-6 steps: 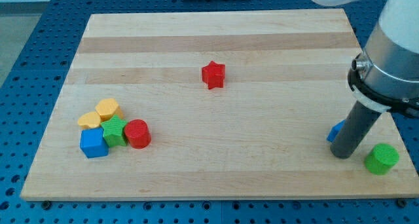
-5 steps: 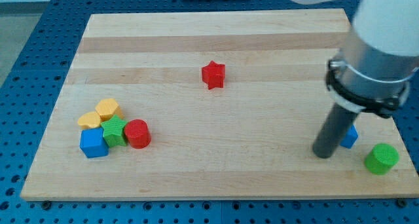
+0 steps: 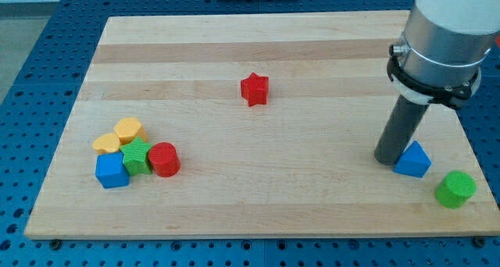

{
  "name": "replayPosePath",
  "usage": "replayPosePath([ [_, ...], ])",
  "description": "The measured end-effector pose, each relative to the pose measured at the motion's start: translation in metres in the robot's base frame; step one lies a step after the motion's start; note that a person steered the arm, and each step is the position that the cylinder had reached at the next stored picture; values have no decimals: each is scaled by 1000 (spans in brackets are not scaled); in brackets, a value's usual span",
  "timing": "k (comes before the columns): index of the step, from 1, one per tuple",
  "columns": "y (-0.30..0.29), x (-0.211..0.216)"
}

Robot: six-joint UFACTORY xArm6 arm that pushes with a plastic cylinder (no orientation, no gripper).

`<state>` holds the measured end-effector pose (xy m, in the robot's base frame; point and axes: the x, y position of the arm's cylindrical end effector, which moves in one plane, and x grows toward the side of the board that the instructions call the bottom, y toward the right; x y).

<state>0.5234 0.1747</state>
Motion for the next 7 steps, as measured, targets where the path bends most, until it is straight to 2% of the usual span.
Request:
replayPosePath([
  [6,31,-4],
  [7,14,-35],
])
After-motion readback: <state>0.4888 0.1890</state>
